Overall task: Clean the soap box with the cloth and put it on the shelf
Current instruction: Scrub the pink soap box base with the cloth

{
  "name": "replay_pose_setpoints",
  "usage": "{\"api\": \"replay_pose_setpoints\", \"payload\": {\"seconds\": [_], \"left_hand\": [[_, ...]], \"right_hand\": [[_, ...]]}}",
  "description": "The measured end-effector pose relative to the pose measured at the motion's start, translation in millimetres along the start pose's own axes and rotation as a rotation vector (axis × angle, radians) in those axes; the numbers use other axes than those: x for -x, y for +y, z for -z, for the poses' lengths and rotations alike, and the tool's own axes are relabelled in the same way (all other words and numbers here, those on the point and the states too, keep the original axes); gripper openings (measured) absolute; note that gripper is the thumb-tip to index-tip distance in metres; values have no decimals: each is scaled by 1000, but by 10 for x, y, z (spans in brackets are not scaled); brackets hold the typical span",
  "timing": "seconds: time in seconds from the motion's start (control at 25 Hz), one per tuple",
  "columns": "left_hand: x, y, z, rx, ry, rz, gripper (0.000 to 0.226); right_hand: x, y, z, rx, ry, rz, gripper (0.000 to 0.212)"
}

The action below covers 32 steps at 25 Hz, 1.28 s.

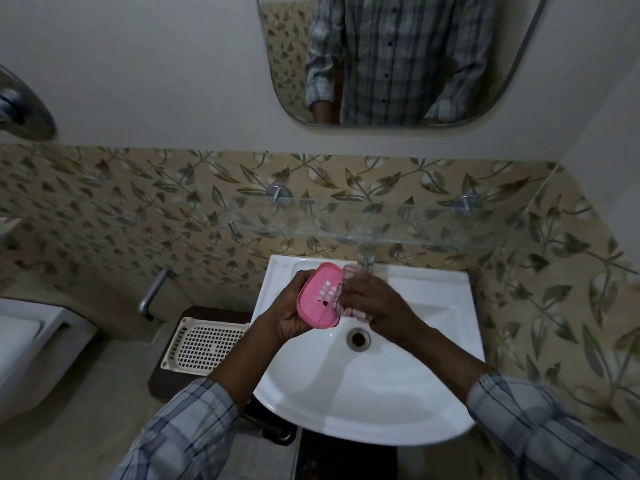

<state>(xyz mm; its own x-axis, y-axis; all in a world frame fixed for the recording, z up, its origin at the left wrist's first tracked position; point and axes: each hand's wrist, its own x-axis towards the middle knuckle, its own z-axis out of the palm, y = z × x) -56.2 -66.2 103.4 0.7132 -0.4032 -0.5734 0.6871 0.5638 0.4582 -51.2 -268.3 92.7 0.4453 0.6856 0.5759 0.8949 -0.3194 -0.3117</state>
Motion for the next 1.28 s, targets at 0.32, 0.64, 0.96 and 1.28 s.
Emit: {"api": "replay_pose_setpoints", "payload": {"seconds": [0.32,0.64,0.96,1.28], "left_hand": [[1,-9,75,-19,53,-15,45],[-17,3,91,-10,30,-19,47],[-12,-121,-35,111,-18,64,41],[-21,-178,35,90,-27,30,38]], "right_hand": [[-84,2,29,87,2,17,22],[-85,-161,-175,100,111,-10,25],[-238,-39,-217,38,152,-40,18],[-240,78,-100,76,147,-51,21]]}}
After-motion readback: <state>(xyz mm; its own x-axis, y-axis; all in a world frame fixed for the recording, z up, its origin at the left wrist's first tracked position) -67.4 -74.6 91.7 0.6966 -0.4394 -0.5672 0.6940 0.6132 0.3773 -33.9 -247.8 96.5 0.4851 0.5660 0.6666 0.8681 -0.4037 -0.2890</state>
